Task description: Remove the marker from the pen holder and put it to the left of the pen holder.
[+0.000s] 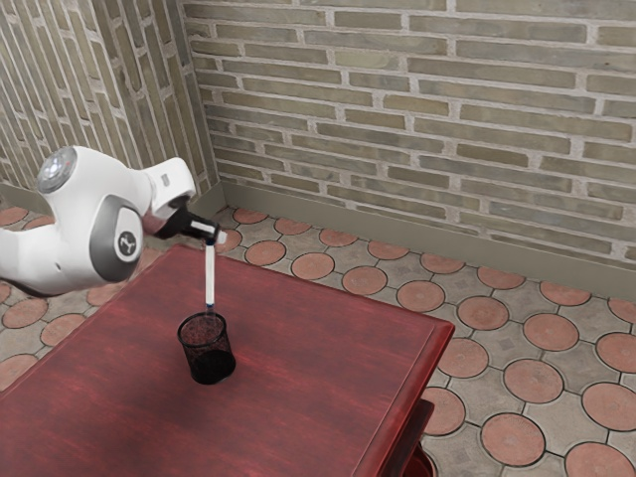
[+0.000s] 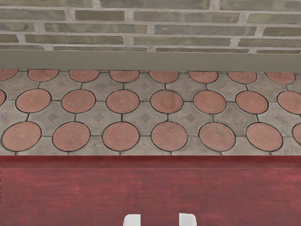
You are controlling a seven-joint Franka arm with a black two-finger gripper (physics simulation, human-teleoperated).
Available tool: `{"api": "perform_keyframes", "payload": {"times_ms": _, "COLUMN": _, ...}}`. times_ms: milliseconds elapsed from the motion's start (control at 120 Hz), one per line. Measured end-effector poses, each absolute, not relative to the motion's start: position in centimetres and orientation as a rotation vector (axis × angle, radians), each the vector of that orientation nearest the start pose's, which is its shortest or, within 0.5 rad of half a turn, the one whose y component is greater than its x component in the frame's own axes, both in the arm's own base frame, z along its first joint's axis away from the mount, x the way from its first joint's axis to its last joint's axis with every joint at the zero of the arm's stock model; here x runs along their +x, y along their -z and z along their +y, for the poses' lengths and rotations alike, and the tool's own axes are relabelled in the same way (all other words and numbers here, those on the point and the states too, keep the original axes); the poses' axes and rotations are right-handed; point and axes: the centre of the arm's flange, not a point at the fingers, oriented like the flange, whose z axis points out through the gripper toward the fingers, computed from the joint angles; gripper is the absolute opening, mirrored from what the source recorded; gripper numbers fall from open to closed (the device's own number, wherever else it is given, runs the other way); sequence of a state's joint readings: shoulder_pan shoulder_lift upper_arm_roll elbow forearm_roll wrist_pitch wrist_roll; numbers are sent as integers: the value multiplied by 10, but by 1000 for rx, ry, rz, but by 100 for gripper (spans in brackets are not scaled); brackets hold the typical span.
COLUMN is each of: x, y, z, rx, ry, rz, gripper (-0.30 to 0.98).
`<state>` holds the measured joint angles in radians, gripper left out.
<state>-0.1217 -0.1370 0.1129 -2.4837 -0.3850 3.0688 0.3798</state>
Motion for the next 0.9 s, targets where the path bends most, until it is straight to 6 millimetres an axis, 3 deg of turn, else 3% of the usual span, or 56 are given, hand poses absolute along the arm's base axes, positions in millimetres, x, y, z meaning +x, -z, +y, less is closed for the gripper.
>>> {"api": "perform_keyframes", "payload": {"times_ms": 142, "x": 534, "y": -465, "z": 62, "rx": -3014, "ry": 1049, "rz": 26, "gripper": -10}}
{"api": "perform_keyframes", "payload": {"times_ms": 200, "x": 549, "y": -481, "z": 80, "rx": -3031, "ry": 939, "rz": 55, "gripper": -9}}
{"api": "perform_keyframes", "payload": {"times_ms": 233, "x": 555, "y": -480, "z": 91, "rx": -3052, "ry": 834, "rz": 60, "gripper": -9}}
{"api": "perform_keyframes", "payload": {"times_ms": 317, "x": 555, "y": -454, "z": 115, "rx": -3116, "ry": 510, "rz": 31, "gripper": -8}}
{"api": "perform_keyframes", "payload": {"times_ms": 450, "x": 534, "y": -395, "z": 146, "rx": -3187, "ry": 13, "rz": -86, "gripper": -7}}
{"api": "perform_keyframes", "payload": {"times_ms": 500, "x": 527, "y": -373, "z": 147, "rx": -3197, "ry": -138, "rz": -108, "gripper": -7}}
{"api": "perform_keyframes", "payload": {"times_ms": 558, "x": 523, "y": -350, "z": 135, "rx": -3198, "ry": -288, "rz": -90, "gripper": -7}}
{"api": "perform_keyframes", "payload": {"times_ms": 683, "x": 517, "y": -323, "z": 118, "rx": -3182, "ry": -474, "rz": -72, "gripper": -6}}
{"api": "perform_keyframes", "payload": {"times_ms": 867, "x": 507, "y": -312, "z": 117, "rx": -3166, "ry": -566, "rz": -106, "gripper": -6}}
{"api": "perform_keyframes", "payload": {"times_ms": 900, "x": 506, "y": -310, "z": 116, "rx": -3165, "ry": -576, "rz": -110, "gripper": 0}}
